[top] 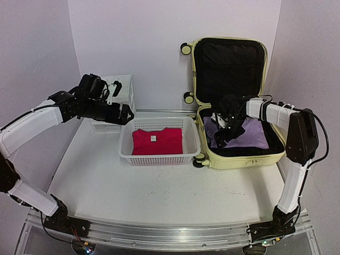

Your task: Open, take out, and arrange the luggage

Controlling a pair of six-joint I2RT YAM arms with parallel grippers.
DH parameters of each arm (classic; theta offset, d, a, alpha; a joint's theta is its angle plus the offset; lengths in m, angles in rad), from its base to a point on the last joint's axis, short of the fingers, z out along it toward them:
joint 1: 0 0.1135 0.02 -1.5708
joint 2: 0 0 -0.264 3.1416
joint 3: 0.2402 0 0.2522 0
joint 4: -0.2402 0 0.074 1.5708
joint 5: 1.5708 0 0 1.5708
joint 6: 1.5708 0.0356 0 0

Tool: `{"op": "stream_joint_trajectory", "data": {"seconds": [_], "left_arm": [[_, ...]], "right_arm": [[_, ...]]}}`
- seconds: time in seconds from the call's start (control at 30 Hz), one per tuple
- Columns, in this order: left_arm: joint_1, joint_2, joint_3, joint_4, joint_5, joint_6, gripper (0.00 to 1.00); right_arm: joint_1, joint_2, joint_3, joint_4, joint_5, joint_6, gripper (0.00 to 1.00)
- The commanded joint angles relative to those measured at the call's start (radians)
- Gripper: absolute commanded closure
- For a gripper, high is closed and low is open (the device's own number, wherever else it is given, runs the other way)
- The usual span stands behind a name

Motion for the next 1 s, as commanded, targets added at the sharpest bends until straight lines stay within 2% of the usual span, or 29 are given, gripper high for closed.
{"op": "stream_joint_trajectory", "data": {"seconds": [0.0, 0.1, 0.17, 0.3, 0.37, 0.43, 0.6, 0.67, 0.8, 0.97], "left_arm": [[0.005, -0.086, -0.024, 0.054, -0.060, -0.033, 0.01], [0.005, -0.097, -0.054, 0.096, -0.122, -0.023, 0.00], [0.005, -0.094, -0.101, 0.184, -0.152, 0.001, 0.00], [0.005, -0.093, -0.231, 0.382, -0.151, 0.046, 0.01], [0.005, -0.089, -0.261, 0.406, -0.173, 0.051, 0.01], [0.005, -0.087, -0.260, 0.371, -0.171, 0.065, 0.03], [0.004, -0.115, -0.158, 0.105, -0.178, 0.007, 0.06], [0.004, -0.150, -0.156, 0.088, -0.184, -0.028, 0.06], [0.004, -0.166, -0.165, 0.086, -0.201, -0.039, 0.08], [0.004, -0.127, -0.131, 0.085, -0.224, -0.023, 0.10]], "right_arm": [[-0.012, -0.131, -0.033, 0.064, 0.040, -0.176, 0.07], [-0.022, -0.202, -0.144, 0.167, -0.057, -0.328, 0.02], [-0.023, -0.228, -0.200, 0.224, -0.112, -0.435, 0.02], [-0.063, -0.235, -0.213, 0.251, -0.292, -0.550, 0.02], [-0.063, -0.245, -0.225, 0.253, -0.363, -0.641, 0.02], [-0.067, -0.247, -0.220, 0.265, -0.399, -0.669, 0.02], [-0.076, -0.228, -0.200, 0.275, -0.403, -0.652, 0.05], [-0.077, -0.239, -0.233, 0.278, -0.447, -0.754, 0.11], [-0.076, -0.198, -0.267, 0.330, -0.442, -0.846, 0.12], [-0.077, -0.130, -0.245, 0.365, -0.411, -0.896, 0.18]]}}
